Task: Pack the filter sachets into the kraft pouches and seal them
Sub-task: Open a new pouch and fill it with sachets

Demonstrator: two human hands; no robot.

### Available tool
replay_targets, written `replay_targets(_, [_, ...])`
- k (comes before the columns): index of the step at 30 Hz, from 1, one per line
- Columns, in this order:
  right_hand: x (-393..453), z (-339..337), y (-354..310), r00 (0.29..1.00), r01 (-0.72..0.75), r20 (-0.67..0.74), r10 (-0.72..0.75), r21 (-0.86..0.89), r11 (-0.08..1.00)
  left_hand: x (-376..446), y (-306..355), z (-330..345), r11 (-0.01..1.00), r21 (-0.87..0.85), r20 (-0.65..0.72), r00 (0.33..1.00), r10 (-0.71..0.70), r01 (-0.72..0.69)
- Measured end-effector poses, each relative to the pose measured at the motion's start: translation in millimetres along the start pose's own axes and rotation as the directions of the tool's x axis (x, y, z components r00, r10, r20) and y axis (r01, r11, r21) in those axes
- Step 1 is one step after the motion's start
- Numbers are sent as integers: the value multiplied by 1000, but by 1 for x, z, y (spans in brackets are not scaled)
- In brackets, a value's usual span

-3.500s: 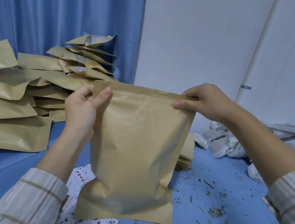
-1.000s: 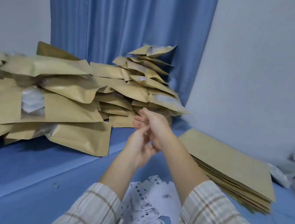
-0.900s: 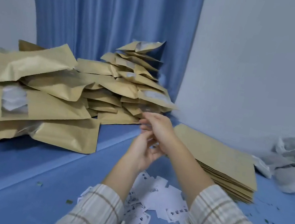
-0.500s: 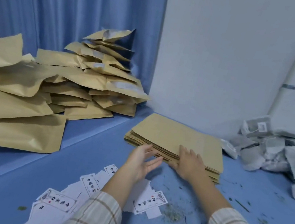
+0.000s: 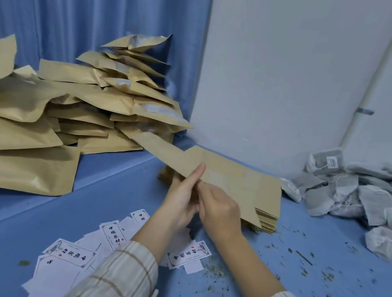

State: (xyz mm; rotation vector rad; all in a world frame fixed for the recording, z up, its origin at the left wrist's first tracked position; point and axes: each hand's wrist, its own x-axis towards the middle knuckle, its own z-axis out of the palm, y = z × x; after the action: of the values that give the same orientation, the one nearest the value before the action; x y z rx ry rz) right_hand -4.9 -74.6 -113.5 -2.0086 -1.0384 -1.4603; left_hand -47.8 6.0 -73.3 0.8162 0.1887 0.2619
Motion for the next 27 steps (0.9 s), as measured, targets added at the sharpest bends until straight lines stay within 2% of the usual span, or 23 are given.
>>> replay_targets(3, [10, -10, -22, 996, -22, 92, 6, 177, 984, -5, 16, 8, 980, 148, -150, 976, 155, -133])
replay_targets(4, [14, -15, -26, 980, -85, 196, 33, 266, 960, -7, 22, 8, 955, 237, -178, 958, 225, -180])
replay_targets(6, [23, -27, -33, 904, -318, 406, 132, 434, 843, -14, 31, 5, 842, 453, -147, 907, 394, -292])
replay_targets(7, [29, -33, -37, 861, -455, 452, 233, 481, 749, -19, 37, 1, 730, 584, -93, 864, 495, -355])
replay_targets(8, [38, -39, -43, 801, -589, 485, 351, 530, 610, -24, 42, -4, 570, 715, -12, 808, 589, -405])
replay_targets(9, [47, -46, -47, 720, -691, 522, 457, 606, 395, -29, 47, -11, 383, 811, 100, 751, 653, -442])
replay_targets(10, [57, -54, -50, 630, -721, 568, 530, 680, 129, -33, 52, -19, 202, 862, 220, 701, 678, -466])
replay_targets(11, [65, -61, -49, 549, -679, 619, 562, 722, -133, -39, 57, -25, 25, 890, 322, 666, 673, -455])
replay_targets(12, [70, -67, -44, 494, -601, 670, 554, 724, -339, -45, 61, -32, -161, 905, 396, 645, 653, -393])
replay_targets(13, [71, -73, -35, 455, -553, 716, 530, 693, -462, -50, 63, -38, -329, 897, 441, 646, 623, -295])
replay_targets(14, [72, -79, -28, 427, -546, 752, 502, 657, -520, -55, 63, -45, -455, 869, 457, 664, 592, -193])
replay_targets(16, [64, -89, -19, 366, -596, 779, 509, 616, -515, -64, 59, -60, -590, 805, 463, 695, 551, -69])
replay_targets(19, [44, -94, -19, 265, -648, 722, 640, 624, -436, -73, 45, -79, -669, 743, 469, 731, 495, -23])
replay_targets(21, [28, -94, -20, 198, -699, 718, 667, 580, -417, -77, 36, -88, -688, 726, 415, 805, 424, -12])
replay_targets(24, [8, -90, -16, 111, -687, 762, 638, 523, -505, -83, 28, -90, -577, 814, 215, 958, 187, -70])
replay_targets(26, [-2, -88, -16, 76, -636, 798, 598, 500, -588, -86, 28, -86, -471, 870, 139, 989, -45, -144])
replay_targets(27, [-6, -86, -16, 67, -606, 813, 578, 493, -624, -89, 29, -82, -368, 910, 149, 979, -142, -192])
